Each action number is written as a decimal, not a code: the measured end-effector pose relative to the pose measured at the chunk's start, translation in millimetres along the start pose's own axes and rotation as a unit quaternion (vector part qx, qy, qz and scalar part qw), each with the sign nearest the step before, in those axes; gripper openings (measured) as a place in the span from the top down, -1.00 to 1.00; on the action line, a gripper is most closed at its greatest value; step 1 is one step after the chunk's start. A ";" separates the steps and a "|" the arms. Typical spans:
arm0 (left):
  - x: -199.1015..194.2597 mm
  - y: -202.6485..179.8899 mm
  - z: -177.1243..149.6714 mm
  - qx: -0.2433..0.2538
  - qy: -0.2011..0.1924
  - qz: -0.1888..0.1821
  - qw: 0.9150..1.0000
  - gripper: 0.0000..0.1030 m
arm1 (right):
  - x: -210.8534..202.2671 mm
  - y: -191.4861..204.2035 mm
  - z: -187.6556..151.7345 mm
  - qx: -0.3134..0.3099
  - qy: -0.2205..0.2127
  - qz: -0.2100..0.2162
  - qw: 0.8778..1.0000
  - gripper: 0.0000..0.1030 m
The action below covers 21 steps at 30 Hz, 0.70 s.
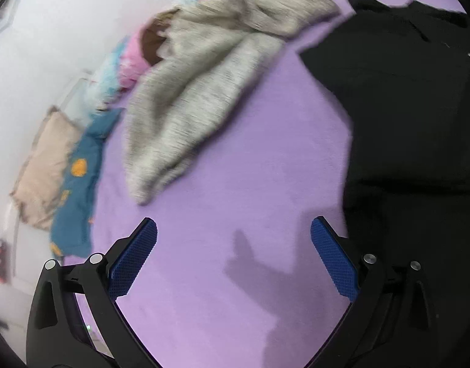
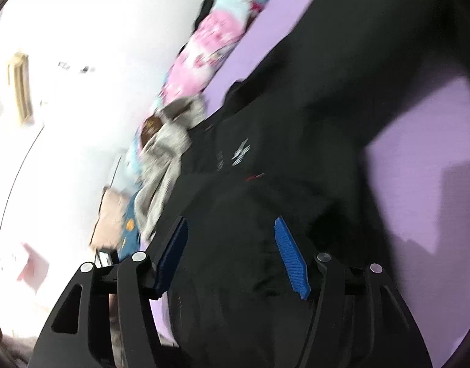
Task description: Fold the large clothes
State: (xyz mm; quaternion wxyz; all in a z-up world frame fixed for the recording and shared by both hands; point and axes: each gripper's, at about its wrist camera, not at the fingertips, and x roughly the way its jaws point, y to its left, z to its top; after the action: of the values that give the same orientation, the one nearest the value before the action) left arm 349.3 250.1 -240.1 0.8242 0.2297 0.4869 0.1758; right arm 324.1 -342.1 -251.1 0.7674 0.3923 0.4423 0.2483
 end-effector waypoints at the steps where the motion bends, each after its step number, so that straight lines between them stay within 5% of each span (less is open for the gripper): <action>1: -8.2 5.1 4.9 -0.020 -0.021 0.001 1.000 -0.88 | 12.0 8.7 -5.1 -0.010 0.007 0.006 1.000 -0.16; 5: -50.1 5.9 26.0 -0.088 -0.137 -0.059 0.985 -0.88 | 52.2 28.8 -9.9 -0.042 0.032 0.028 0.998 -0.24; 7: -67.1 -1.7 34.5 -0.127 -0.198 -0.142 0.962 -0.88 | 63.8 26.9 -12.2 -0.044 0.038 0.020 0.998 -0.32; 10: -70.3 -23.1 44.3 -0.154 -0.218 -0.271 0.925 -0.88 | 72.8 5.6 -12.0 -0.017 0.043 -0.006 0.999 -0.32; 13: -52.8 -47.3 49.3 -0.165 -0.184 -0.349 0.904 -0.88 | 74.1 -12.5 -10.5 0.000 0.045 -0.025 0.999 -0.32; 21: 17.7 -87.5 42.2 -0.154 -0.077 -0.325 0.930 -0.88 | 76.5 -40.9 -9.6 0.009 0.050 -0.068 0.996 -0.32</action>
State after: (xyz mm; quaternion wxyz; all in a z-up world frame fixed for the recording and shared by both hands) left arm 400.6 177.6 -283.2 0.8964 -0.0583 0.4368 -0.0468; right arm 354.3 -306.0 -324.6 0.7561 0.3554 0.5076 0.2107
